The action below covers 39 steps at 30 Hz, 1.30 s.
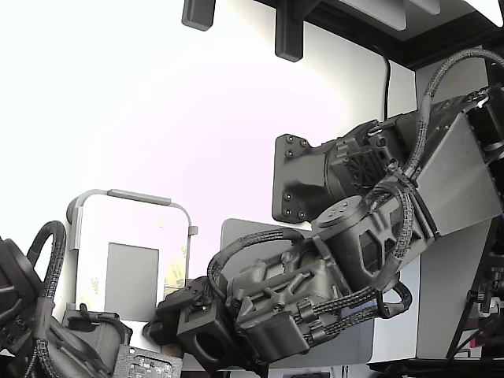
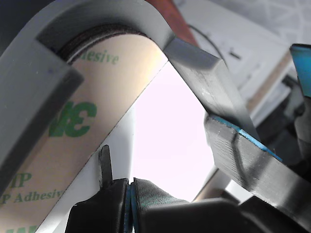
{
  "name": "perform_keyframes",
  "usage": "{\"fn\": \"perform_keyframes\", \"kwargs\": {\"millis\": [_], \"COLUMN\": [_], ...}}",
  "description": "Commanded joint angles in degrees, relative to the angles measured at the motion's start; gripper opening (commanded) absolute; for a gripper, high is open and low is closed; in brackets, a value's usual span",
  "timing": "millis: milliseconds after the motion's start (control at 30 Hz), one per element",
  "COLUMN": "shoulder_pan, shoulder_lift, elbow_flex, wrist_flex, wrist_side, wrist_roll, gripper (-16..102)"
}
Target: Peel off protective film from adhesive tape.
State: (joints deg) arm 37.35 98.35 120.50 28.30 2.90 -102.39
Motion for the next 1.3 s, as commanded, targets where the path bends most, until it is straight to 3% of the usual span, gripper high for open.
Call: {"fn": "perform_keyframes", "kwargs": {"millis": [0,1267], "shoulder_pan": [-0.8,-0.8], "shoulder_lift": [1.1,1.5], "elbow_flex": [-1.3,-0.4], "wrist_flex": [-0.5,-0.9], "wrist_side": [-0.2,0.0], "wrist_roll": [-0.2,0.4], "gripper": [-10,-10]}}
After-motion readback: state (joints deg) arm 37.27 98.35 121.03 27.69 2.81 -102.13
